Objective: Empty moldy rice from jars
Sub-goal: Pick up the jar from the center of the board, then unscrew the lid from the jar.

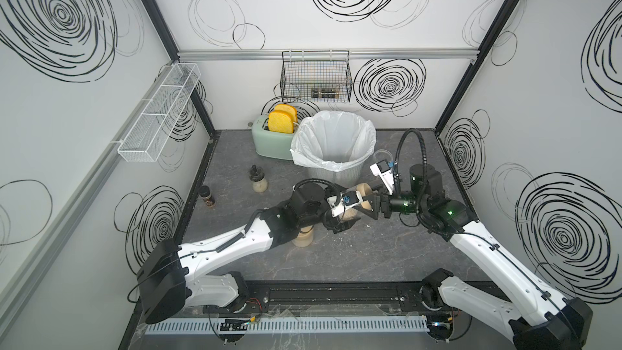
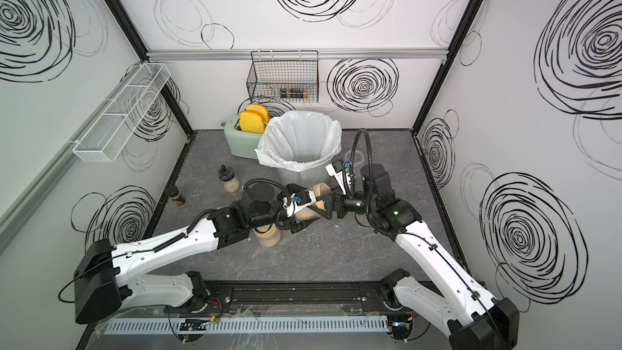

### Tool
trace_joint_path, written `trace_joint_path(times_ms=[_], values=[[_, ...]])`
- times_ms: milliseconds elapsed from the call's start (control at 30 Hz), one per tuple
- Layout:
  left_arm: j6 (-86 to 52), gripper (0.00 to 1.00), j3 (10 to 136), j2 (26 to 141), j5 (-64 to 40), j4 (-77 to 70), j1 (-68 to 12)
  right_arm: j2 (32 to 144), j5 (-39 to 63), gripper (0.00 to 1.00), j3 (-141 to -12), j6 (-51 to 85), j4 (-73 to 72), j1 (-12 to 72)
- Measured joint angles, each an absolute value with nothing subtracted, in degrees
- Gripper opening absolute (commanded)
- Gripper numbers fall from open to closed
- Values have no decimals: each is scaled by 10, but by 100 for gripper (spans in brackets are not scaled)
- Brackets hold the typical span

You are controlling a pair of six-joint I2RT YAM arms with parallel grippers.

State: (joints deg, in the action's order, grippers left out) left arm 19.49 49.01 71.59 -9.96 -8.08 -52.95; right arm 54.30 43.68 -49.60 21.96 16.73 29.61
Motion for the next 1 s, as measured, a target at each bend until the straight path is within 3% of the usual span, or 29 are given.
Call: trace_joint_path(times_ms=[433, 1000], values=[[33, 80, 395, 658, -112, -162, -480, 476, 405, 98, -496, 212, 133, 277], [20, 80, 390, 658, -112, -195, -502, 500, 392, 98, -492, 245, 93, 288]])
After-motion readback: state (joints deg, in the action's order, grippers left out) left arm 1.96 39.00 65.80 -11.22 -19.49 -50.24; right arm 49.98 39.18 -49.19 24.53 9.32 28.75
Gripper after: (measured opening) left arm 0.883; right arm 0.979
